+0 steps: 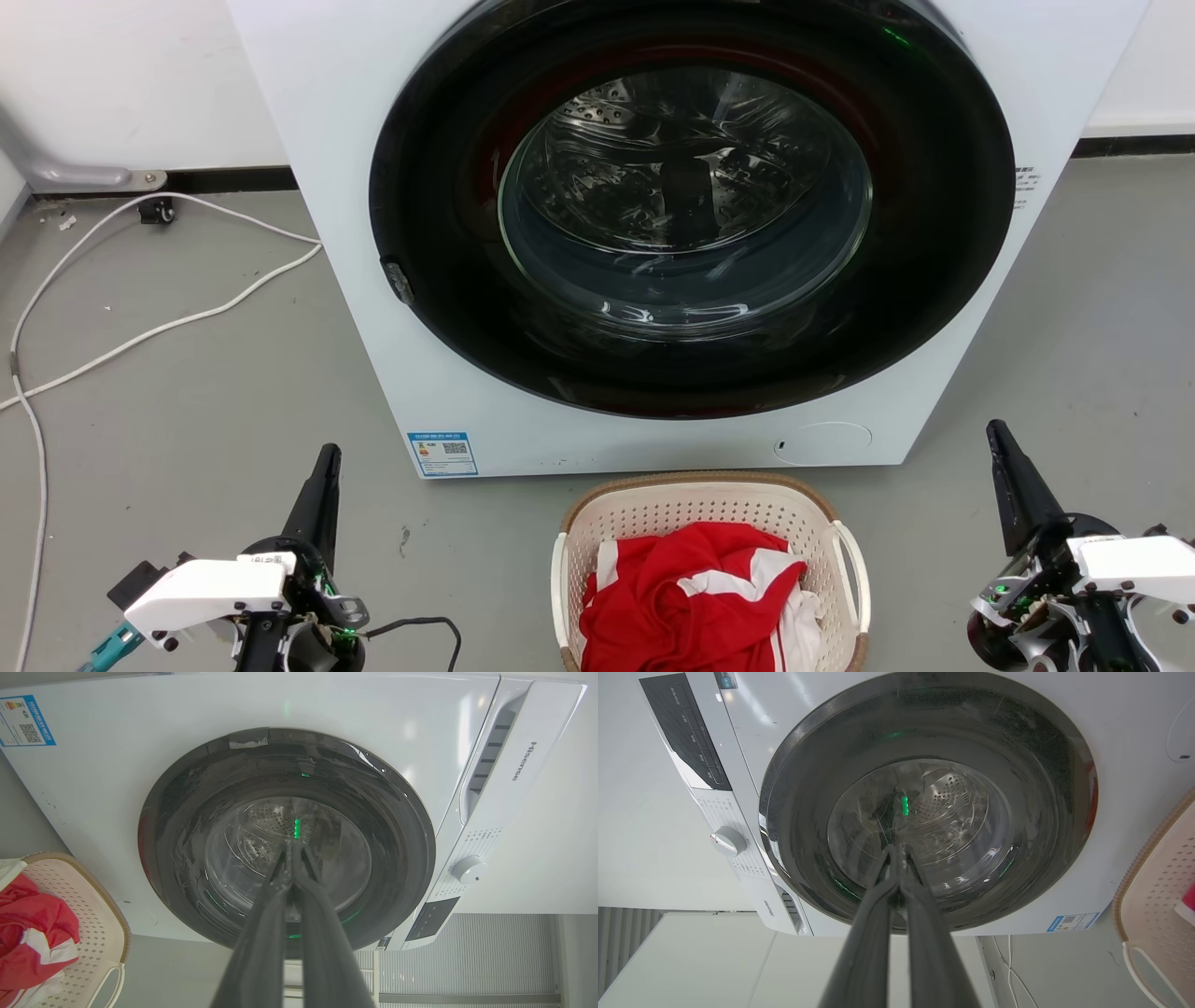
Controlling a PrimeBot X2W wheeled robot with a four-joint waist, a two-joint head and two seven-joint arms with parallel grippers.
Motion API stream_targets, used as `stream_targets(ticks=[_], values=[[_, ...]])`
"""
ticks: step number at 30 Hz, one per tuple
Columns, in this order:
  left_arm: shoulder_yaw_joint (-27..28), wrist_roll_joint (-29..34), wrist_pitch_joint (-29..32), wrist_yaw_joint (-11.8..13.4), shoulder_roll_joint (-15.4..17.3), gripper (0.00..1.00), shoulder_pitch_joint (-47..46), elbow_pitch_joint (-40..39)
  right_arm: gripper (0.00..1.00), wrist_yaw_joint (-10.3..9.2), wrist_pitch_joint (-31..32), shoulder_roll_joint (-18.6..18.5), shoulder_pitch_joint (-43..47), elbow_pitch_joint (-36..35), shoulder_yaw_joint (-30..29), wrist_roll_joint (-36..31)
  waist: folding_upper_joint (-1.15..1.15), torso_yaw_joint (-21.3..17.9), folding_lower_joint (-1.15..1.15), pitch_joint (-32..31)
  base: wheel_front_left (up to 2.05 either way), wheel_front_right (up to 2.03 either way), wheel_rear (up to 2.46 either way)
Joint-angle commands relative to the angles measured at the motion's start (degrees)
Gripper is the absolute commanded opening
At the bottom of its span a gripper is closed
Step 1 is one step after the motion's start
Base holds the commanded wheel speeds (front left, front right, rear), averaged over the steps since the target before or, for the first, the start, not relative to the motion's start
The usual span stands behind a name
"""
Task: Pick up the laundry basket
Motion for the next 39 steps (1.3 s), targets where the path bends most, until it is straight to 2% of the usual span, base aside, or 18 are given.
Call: stream_targets(ticks=[1, 37, 38, 39], values=[[0.1, 0.0, 0.1, -0.1, 0.1, 0.0, -0.5, 0.0, 0.0, -0.02, 0.1, 0.2, -0.6, 0.0, 0.0, -0.3, 0.0, 0.0, 0.0, 0.0, 0.0, 0.0, 0.0], [0.1, 0.0, 0.1, -0.1, 0.1, 0.0, -0.5, 0.0, 0.0, -0.02, 0.1, 0.2, -0.6, 0.0, 0.0, -0.3, 0.0, 0.0, 0.0, 0.0, 0.0, 0.0, 0.0], [0.0, 0.0, 0.0, 0.0, 0.0, 1.0, 0.0, 0.0, 1.0, 0.0, 0.0, 0.0, 0.0, 0.0, 0.0, 0.0, 0.0, 0.0, 0.0, 0.0, 0.0, 0.0, 0.0], [-0.1, 0.0, -0.1, 0.0, -0.1, 0.0, 0.2, 0.3, 0.0, 0.0, -0.1, 0.0, 0.2, 0.3, 0.1, 0.0, 0.0, 0.0, 0.0, 0.0, 0.0, 0.0, 0.0]])
